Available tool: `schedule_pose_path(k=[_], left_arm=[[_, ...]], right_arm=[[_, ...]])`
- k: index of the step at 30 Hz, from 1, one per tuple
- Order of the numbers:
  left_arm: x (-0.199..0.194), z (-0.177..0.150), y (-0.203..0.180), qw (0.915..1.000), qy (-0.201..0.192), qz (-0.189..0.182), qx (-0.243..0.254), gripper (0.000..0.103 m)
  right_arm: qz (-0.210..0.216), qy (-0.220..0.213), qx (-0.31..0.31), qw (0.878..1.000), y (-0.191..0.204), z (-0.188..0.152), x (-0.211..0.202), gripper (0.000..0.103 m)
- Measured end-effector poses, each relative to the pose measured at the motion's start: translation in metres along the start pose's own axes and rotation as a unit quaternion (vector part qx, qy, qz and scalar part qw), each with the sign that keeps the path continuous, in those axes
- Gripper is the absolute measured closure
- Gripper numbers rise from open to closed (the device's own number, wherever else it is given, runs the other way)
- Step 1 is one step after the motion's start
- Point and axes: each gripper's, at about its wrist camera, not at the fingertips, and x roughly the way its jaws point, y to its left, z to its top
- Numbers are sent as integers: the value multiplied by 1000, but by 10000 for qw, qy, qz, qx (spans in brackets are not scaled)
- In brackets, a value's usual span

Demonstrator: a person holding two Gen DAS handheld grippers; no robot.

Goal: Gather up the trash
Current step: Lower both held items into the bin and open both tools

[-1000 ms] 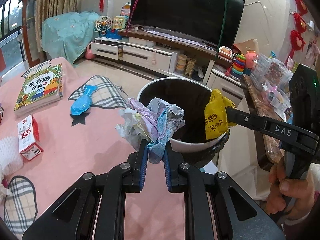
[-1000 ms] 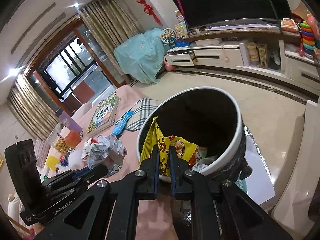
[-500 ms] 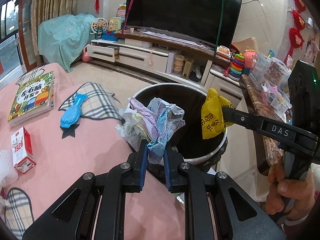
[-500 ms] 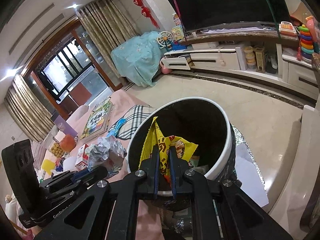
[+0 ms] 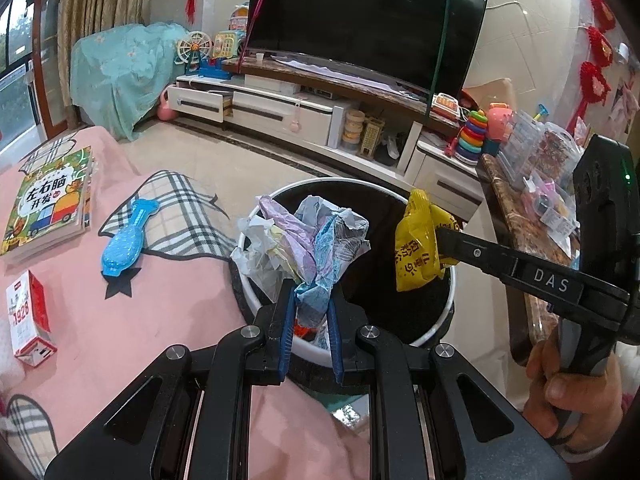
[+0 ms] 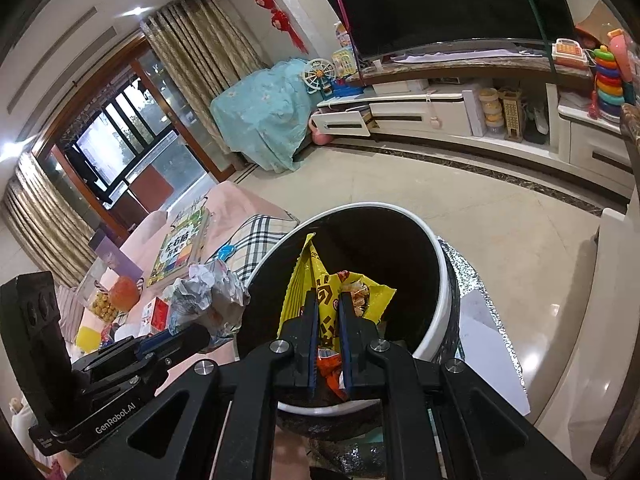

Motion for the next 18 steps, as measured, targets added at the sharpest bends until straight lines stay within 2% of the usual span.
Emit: schedule_pose_path(k=[18], left_arm=[[28, 9, -5, 9998, 192, 0, 25, 89]], right_arm=[[-87, 104, 54, 9999, -8, 13, 16, 94]])
